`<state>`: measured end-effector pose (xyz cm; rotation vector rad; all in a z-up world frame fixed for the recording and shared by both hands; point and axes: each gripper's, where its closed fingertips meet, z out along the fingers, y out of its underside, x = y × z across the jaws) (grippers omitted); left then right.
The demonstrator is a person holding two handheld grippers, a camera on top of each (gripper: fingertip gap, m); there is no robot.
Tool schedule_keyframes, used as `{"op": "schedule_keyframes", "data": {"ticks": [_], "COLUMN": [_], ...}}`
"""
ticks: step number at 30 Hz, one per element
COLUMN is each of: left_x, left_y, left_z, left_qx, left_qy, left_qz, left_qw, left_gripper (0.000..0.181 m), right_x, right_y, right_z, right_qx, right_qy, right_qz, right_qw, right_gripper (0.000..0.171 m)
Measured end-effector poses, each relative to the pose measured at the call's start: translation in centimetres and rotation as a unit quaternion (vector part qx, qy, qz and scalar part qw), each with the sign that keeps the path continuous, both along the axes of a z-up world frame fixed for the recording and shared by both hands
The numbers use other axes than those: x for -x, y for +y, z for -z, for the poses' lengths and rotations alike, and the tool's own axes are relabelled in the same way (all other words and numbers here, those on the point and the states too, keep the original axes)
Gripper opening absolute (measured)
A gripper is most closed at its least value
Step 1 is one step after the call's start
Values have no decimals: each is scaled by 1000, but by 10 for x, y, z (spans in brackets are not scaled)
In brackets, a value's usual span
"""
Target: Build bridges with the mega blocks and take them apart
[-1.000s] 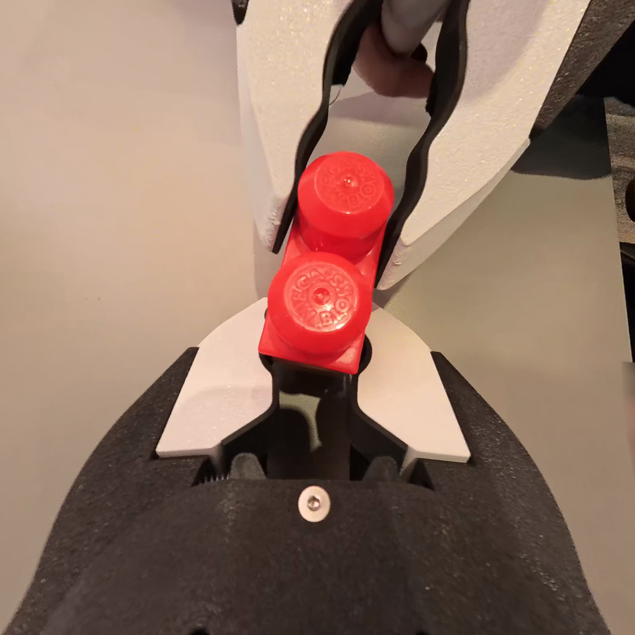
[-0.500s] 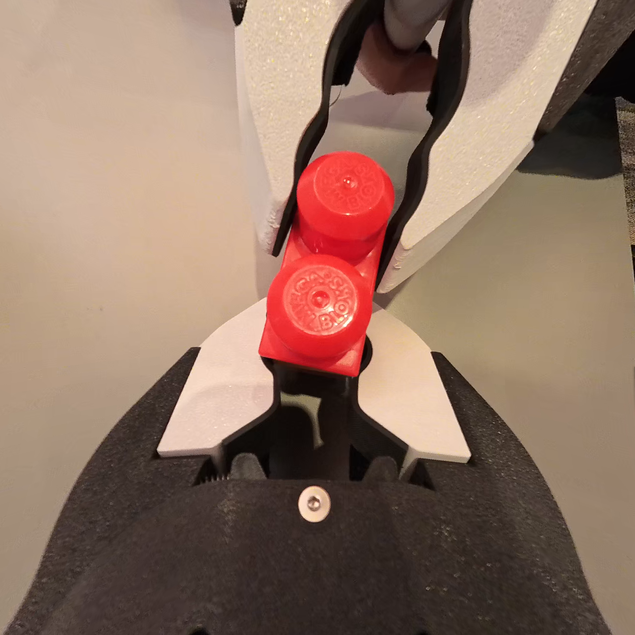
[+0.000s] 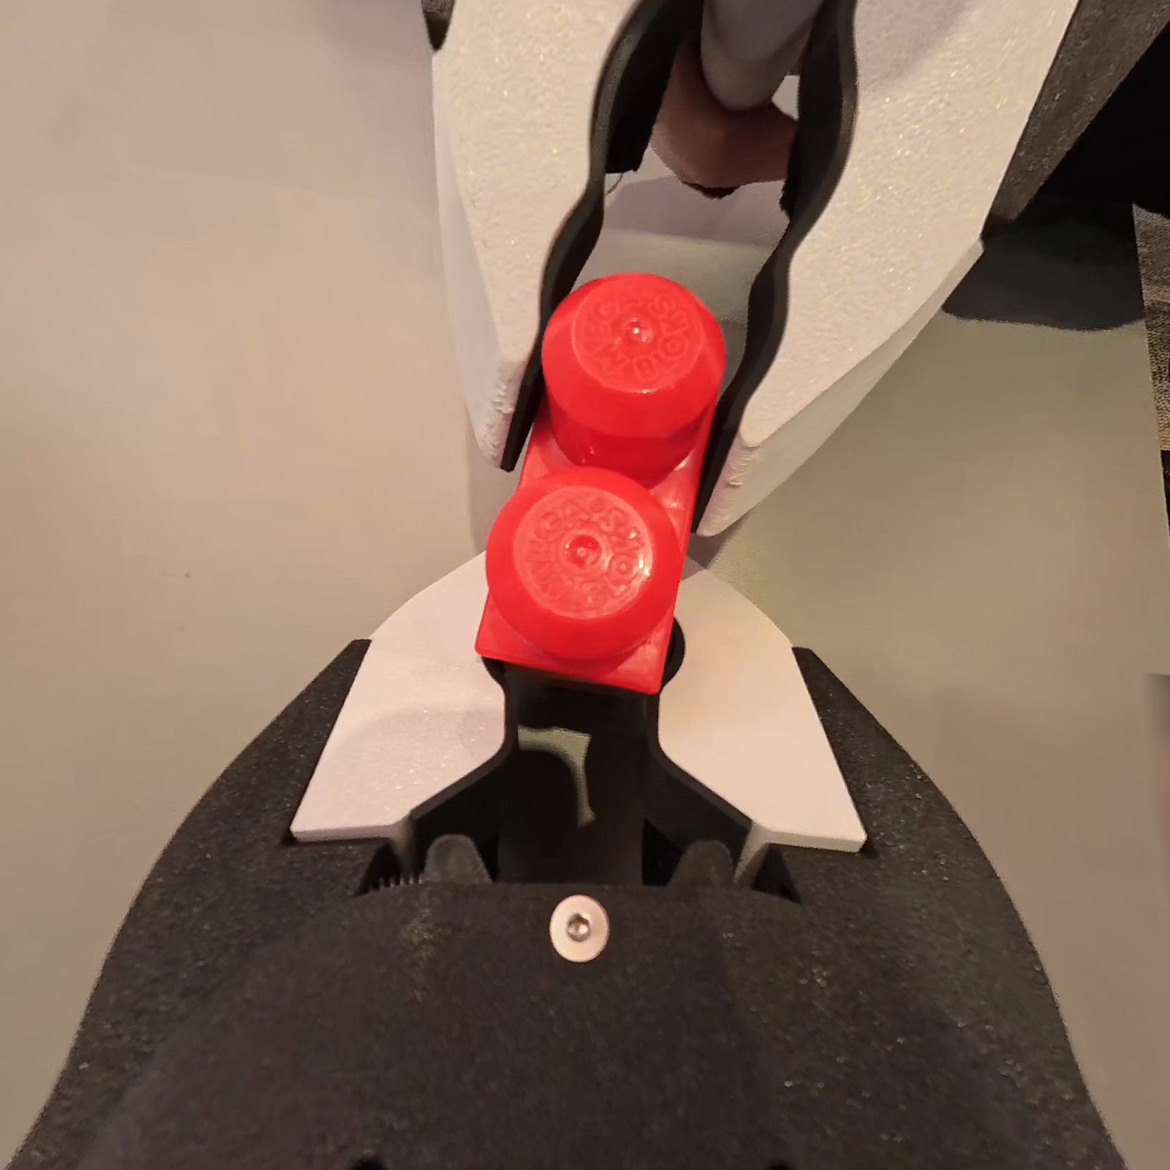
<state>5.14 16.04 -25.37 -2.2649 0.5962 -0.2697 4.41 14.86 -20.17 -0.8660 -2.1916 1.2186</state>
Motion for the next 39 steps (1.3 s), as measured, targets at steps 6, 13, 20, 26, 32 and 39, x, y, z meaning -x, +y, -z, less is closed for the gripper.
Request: {"op": "schedule_keyframes", "data": {"ticks": [6, 13, 20, 26, 32, 39], "left_x": [-1, -1, -2, 0, -2, 3], "left_y": [-1, -1, -2, 0, 0, 1], "left_z": [0, 0, 0, 1, 1, -3], "left_qx": [1, 1, 2, 5, 4, -3], "left_qy": [0, 0, -2, 2, 2, -7], "left_qz": [6, 7, 12, 3, 11, 2], "left_qw": [1000, 1000, 1000, 1000, 1000, 1000], "left_gripper": [43, 43, 43, 51, 44, 43], "right_x": [-1, -2, -4, -4, -4, -6], "right_y": [-1, -4, -1, 0, 1, 3], "right_z": [-3, -12, 0, 1, 0, -9], "right_qx": [0, -5, -21, -23, -14, -14], "right_qy": [6, 1, -39, -42, -31, -14], "right_qz": [-8, -18, -18, -19, -19, -16], "right_qw": [1000, 1000, 999, 999, 999, 1000], "right_gripper": [34, 36, 34, 33, 33, 44]}}
